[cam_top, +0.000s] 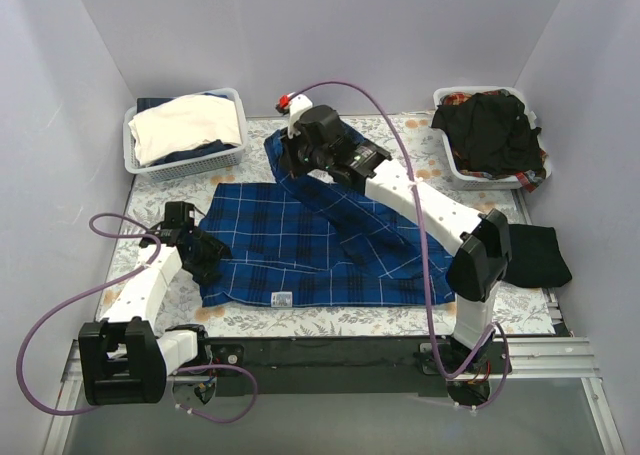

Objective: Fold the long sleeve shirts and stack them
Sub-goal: Fold the shirt

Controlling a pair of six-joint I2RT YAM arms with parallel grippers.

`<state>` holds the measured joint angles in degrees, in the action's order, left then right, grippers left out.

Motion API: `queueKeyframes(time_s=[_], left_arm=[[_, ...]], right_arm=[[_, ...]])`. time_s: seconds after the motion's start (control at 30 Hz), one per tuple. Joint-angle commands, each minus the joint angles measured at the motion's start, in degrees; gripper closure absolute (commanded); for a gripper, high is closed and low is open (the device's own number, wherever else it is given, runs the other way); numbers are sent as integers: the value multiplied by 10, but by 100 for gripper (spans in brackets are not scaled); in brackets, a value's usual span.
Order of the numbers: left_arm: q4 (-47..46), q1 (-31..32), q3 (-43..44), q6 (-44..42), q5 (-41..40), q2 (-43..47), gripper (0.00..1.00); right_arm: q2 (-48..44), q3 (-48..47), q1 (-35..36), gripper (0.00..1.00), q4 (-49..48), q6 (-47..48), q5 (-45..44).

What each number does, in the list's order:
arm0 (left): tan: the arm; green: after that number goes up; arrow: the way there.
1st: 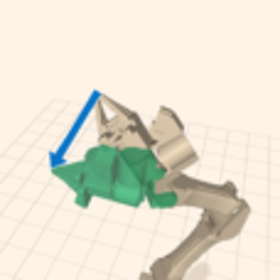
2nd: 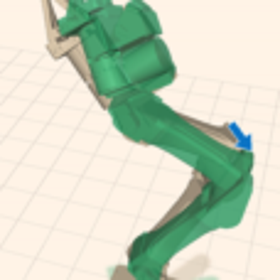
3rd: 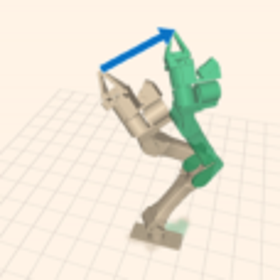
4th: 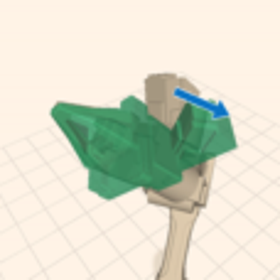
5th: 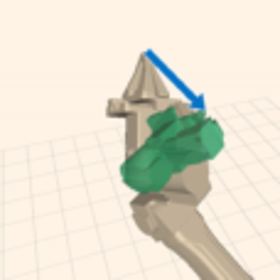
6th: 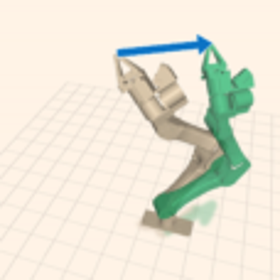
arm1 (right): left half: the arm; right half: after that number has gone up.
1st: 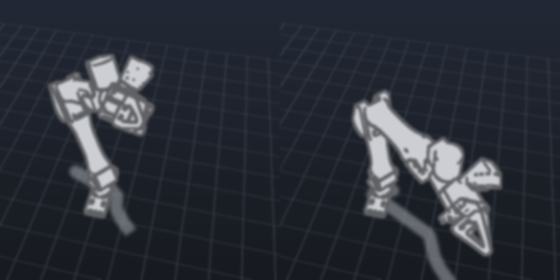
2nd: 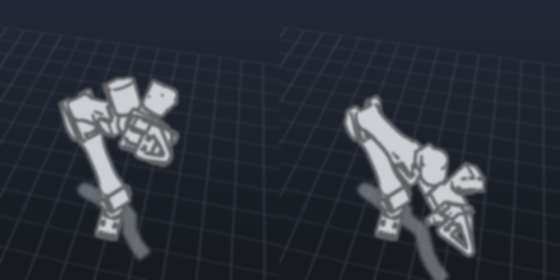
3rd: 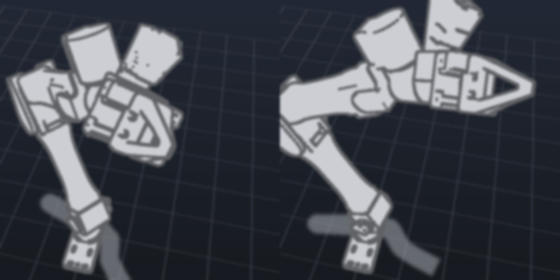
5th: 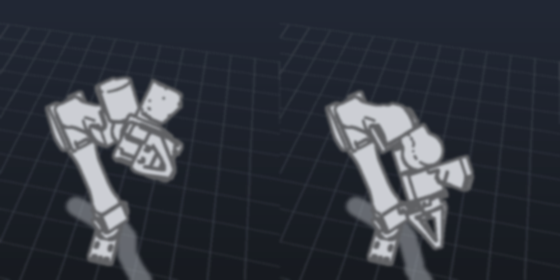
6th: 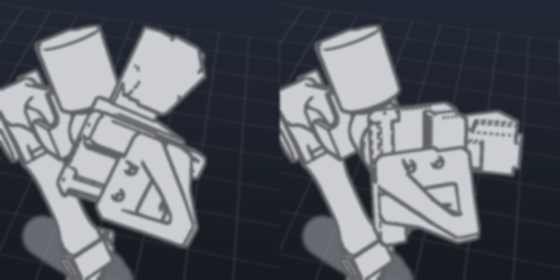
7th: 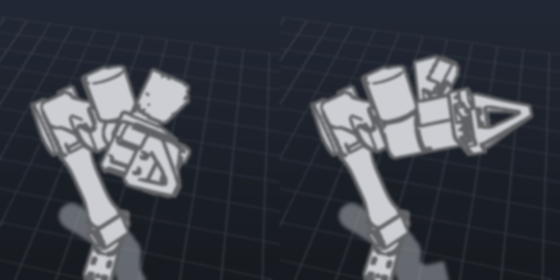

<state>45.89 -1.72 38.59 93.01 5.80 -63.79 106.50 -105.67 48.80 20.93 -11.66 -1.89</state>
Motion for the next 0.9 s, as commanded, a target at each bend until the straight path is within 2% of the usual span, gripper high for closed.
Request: queueKeyframes(time_s=[0.0, 0.17, 0.37, 0.4, 0.47, 0.53, 0.73, 0.77, 0.83, 0.87], left_arm=[[8, -2, 27, 4, -12, 20, 51], [36, -3, 65, 18, -50, 35, 52], [146, -8, 125, 57, -189, 82, 52], [176, -7, 139, 67, -229, 88, 52], [197, -7, 148, 85, -257, 96, 52], [216, -7, 163, 95, -283, 101, 53], [143, -7, 148, 43, -234, 94, 52], [118, -7, 139, 21, -182, 93, 52], [61, -7, 125, -29, -134, 84, 53], [34, -7, 120, -59, -62, 82, 55]], right_arm=[[59, 12, 73, 99, -12, 40, -62], [125, 33, 128, 99, -50, 41, -142], [156, 74, 167, 98, -73, 27, -138], [150, 94, 173, 88, -83, 29, -124], [143, 113, 176, 72, -87, 22, -75], [120, 145, 180, 63, -94, 3, -38], [-1, 251, 175, 35, -143, -28, 15], [-28, 257, 171, 34, -144, -35, 15], [-54, 286, 147, 34, -136, -48, 15], [-86, 305, 134, 34, -134, -69, 15]])
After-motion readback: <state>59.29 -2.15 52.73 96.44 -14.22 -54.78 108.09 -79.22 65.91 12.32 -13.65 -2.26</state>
